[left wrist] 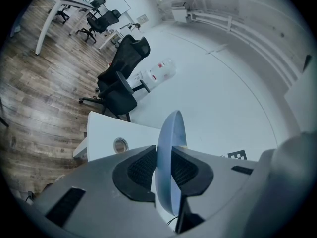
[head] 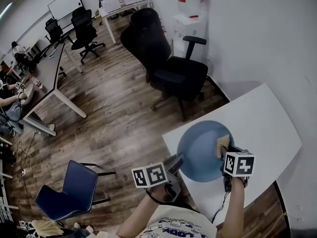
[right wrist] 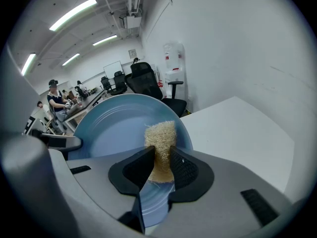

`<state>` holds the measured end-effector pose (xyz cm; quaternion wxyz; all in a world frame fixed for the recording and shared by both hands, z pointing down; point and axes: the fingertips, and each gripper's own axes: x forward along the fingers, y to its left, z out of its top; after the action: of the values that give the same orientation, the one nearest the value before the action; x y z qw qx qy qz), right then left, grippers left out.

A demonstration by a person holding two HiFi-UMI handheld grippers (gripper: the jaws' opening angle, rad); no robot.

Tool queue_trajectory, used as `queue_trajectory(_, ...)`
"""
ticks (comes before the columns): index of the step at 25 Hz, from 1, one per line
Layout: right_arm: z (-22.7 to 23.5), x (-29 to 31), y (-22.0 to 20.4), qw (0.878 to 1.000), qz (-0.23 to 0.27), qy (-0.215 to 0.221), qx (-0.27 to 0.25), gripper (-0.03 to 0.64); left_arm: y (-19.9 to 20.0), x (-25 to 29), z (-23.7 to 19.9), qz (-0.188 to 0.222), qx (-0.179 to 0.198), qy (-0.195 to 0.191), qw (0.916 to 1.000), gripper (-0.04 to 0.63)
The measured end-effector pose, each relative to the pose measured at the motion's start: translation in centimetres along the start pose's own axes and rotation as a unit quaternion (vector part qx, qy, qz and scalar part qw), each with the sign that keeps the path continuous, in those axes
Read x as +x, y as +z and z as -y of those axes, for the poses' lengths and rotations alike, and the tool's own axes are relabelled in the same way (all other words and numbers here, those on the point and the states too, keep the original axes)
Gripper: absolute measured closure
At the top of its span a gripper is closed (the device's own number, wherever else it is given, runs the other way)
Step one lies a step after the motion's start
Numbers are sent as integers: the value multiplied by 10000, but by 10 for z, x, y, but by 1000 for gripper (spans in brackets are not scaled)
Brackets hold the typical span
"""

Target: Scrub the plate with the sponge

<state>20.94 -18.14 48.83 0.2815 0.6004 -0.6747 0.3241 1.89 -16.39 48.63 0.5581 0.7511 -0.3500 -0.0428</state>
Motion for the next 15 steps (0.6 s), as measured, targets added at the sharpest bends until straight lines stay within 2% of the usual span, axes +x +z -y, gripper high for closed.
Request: queue_trajectory(15,-5,-2,-16,9998,-151,21,-115,517,3,2,-7,142,-292,131,9994,529)
